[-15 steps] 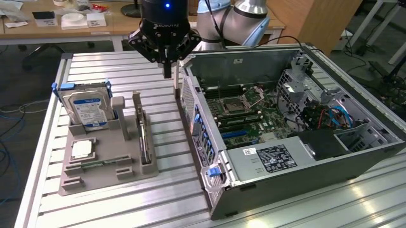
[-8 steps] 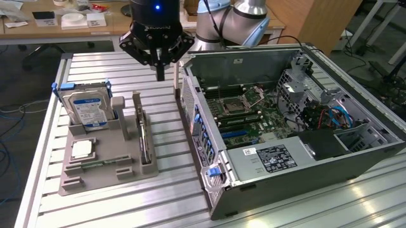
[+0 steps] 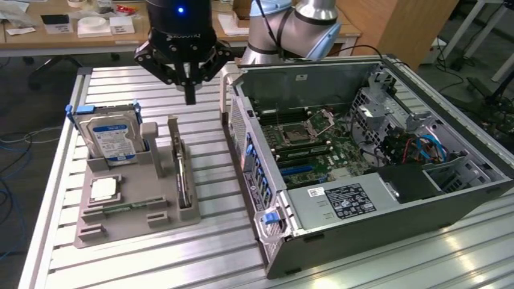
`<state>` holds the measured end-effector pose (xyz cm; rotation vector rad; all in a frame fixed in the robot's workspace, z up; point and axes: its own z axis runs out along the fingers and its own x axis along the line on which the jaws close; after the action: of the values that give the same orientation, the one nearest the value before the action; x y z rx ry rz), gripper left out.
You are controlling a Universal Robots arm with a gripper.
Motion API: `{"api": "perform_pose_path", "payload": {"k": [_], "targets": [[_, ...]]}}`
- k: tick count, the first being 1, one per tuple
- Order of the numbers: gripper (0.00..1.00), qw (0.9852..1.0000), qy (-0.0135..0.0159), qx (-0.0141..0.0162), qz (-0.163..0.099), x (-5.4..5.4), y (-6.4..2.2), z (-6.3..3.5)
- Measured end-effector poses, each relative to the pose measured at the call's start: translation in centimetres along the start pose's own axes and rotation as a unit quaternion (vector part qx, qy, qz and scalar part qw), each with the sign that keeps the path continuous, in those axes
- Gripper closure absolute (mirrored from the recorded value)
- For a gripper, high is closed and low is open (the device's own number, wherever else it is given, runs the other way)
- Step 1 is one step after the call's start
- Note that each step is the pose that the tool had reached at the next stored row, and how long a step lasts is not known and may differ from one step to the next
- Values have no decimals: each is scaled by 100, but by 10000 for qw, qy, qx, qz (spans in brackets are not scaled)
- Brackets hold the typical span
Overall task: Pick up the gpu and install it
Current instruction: 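Reach for the gpu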
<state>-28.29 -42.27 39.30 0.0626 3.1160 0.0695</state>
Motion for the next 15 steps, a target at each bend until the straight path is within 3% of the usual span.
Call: {"api": "perform_pose_path", "payload": {"k": [15], "targets": [[89, 10000, -1, -1, -1, 321, -4, -5]]}}
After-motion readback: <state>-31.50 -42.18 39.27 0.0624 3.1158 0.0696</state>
